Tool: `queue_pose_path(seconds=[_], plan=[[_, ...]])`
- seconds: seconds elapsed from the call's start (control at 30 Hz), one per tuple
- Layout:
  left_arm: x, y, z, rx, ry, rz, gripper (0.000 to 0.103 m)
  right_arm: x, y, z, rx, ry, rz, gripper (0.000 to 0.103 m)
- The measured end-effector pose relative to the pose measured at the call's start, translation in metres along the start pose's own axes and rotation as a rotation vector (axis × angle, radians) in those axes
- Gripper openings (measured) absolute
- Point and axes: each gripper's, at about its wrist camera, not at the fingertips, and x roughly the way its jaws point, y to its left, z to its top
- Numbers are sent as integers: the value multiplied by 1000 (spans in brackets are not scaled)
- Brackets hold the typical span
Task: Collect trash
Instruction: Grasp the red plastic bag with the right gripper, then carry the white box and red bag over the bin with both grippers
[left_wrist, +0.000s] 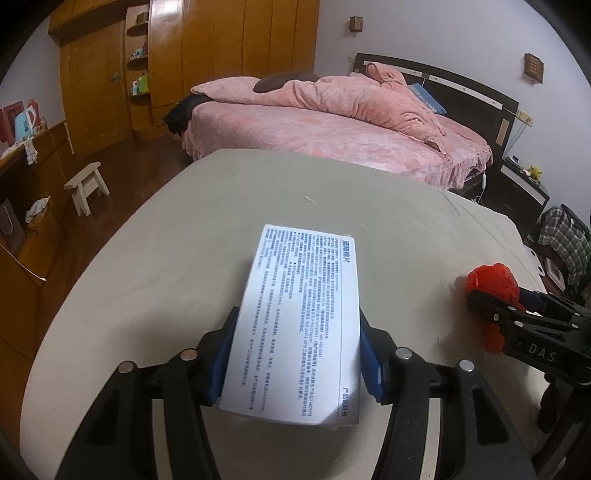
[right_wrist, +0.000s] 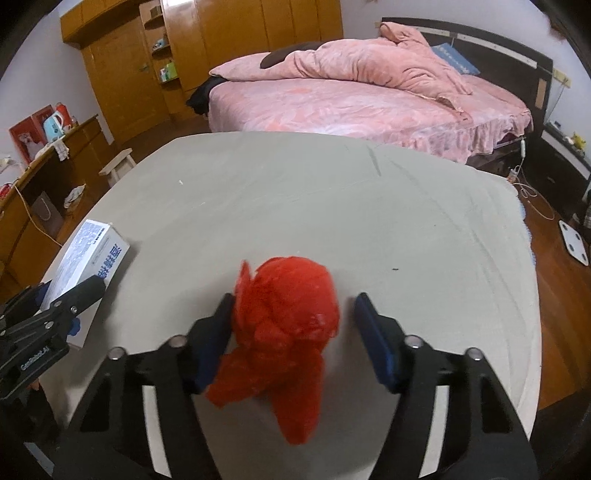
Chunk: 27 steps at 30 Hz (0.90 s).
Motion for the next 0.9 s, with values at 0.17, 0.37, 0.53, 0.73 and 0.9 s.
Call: queue_pose_path(seconds=[0.17, 0.37, 0.53, 0.73, 0.9], plan=[[-1, -2, 0, 16, -7, 9, 57, -2, 1, -2, -1, 2, 18, 46], [-8, -5, -2, 18, -17, 7, 57, -8, 0, -5, 4, -3, 22, 45], [-16, -10, -4, 28, -30, -2, 57, -18, -2, -5, 5, -20, 19, 45], [-31, -19, -1, 37, -55, -20, 57, -36, -5, -5, 14, -46, 27, 45], [-42, -27, 1, 38, -66, -32, 57, -53, -7, -7, 22, -69, 36, 44]])
